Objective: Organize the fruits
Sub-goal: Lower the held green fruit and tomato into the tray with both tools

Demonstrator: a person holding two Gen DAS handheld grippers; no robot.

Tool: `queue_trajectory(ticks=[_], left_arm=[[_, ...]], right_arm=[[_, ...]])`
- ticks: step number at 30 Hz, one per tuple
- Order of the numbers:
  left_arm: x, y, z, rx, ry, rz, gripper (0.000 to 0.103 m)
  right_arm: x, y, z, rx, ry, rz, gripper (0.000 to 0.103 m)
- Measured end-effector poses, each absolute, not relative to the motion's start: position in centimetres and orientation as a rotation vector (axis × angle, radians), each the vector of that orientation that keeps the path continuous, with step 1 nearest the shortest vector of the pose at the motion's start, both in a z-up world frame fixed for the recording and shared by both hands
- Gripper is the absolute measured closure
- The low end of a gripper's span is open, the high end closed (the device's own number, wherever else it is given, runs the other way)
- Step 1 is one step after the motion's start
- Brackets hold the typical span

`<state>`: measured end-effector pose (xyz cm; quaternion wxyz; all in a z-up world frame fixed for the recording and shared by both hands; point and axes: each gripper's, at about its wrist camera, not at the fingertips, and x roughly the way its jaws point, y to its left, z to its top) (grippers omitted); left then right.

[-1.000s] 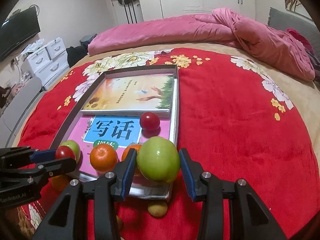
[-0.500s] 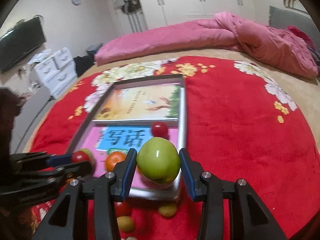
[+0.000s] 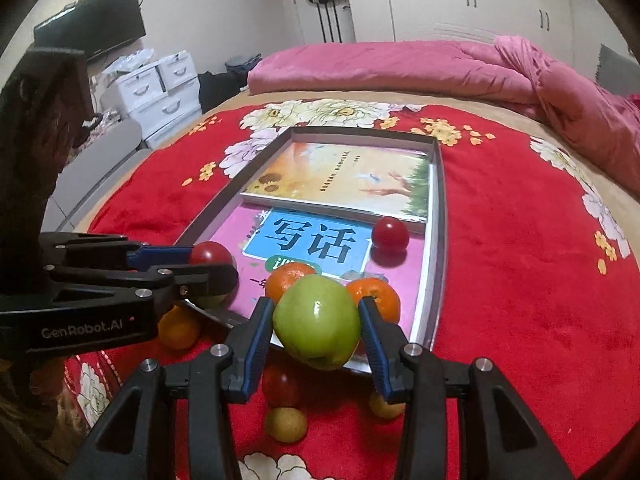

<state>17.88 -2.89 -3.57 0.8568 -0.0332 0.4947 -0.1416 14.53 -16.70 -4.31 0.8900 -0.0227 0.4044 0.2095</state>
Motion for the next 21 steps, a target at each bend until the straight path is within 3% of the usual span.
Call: queue_trajectory(ticks=[21], left_arm=[[18.20,-3.83,-4.04,-0.061,1.050,-0.308,0.071]], right_arm=[[14.84,-16.03,-4.87,-0.158,0.782,0.400,0.059]])
